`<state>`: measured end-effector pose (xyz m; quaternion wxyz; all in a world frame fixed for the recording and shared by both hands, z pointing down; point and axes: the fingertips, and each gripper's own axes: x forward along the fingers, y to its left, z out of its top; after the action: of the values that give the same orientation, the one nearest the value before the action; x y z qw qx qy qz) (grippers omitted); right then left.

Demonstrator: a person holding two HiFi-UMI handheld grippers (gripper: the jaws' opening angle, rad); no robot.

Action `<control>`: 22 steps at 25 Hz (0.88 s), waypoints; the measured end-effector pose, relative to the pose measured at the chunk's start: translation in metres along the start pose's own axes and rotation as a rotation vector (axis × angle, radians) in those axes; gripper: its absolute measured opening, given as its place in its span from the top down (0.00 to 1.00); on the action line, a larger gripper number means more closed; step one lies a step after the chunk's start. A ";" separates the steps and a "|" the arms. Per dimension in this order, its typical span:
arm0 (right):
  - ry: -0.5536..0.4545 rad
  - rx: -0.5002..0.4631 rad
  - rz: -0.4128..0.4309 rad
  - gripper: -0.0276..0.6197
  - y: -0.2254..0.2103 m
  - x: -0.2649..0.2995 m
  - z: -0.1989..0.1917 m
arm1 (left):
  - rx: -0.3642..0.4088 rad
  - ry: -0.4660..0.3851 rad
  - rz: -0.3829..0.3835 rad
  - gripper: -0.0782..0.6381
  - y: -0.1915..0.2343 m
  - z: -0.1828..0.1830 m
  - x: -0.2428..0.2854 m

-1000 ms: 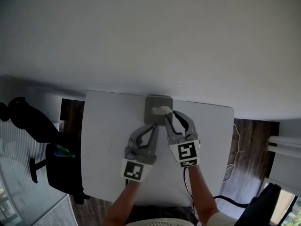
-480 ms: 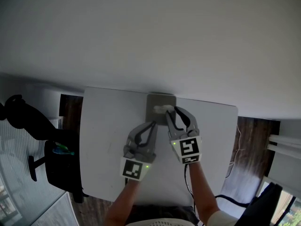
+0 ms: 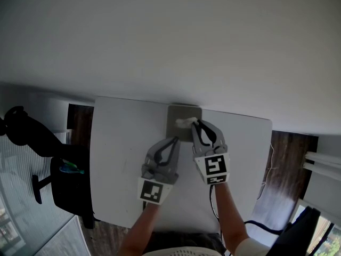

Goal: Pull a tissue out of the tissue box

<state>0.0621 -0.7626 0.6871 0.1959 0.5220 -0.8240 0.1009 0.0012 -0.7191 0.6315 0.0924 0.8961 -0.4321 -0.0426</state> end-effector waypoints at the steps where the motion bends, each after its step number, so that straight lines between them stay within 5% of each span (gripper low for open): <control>1: 0.001 -0.001 -0.005 0.88 -0.001 0.000 -0.001 | 0.000 -0.001 -0.001 0.90 0.000 0.000 0.001; 22: -0.019 -0.020 -0.016 0.94 0.000 -0.019 0.022 | -0.005 -0.030 -0.016 0.90 -0.009 0.024 -0.004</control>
<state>0.0641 -0.7554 0.6590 0.1942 0.5273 -0.8226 0.0864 0.0018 -0.7133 0.6064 0.0879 0.8985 -0.4261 -0.0581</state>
